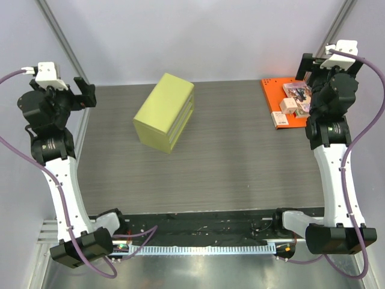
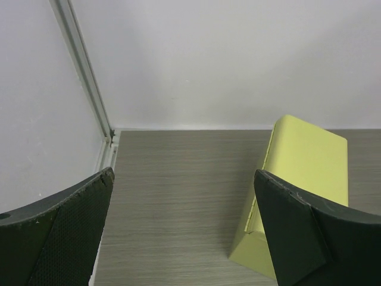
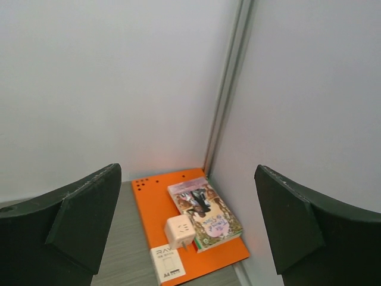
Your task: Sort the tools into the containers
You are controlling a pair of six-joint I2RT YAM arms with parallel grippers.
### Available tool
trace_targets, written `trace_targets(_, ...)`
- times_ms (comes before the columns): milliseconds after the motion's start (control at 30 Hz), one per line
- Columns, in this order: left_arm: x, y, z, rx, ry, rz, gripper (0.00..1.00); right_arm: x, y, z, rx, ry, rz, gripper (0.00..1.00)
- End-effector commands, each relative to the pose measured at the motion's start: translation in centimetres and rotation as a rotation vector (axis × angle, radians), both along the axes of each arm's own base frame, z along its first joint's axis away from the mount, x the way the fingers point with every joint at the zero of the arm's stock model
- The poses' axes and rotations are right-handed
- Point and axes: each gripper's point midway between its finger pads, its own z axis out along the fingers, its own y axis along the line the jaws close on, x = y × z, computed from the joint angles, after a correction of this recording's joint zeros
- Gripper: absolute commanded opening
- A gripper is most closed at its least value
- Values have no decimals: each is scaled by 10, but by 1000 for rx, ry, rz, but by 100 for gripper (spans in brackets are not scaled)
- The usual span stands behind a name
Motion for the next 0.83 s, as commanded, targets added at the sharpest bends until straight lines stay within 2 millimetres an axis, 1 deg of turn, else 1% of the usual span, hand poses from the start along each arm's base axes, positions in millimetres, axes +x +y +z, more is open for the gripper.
trace_targets(0, -3, -2, 24, -30, -63, 12, 100, -9, 21, 23, 80, -50, 107, 100)
trace_targets(100, -6, -3, 30, -23, -73, 8, 100, -10, 20, 25, 83, -57, 104, 100)
trace_targets(300, -7, 1, 39, -15, -89, 36, 100, -15, 19, 33, 147, -101, 99, 100)
trace_targets(467, -12, 1, 54, -2, -118, 44, 100, -14, 16, 30, 125, -93, 83, 100)
trace_targets(633, -11, 1, 56, -7, -115, 43, 100, -12, 12, 27, 125, -97, 56, 100)
trace_targets(800, -9, 0, 52, -13, -108, 37, 100, -15, 9, 30, 126, -108, 38, 100)
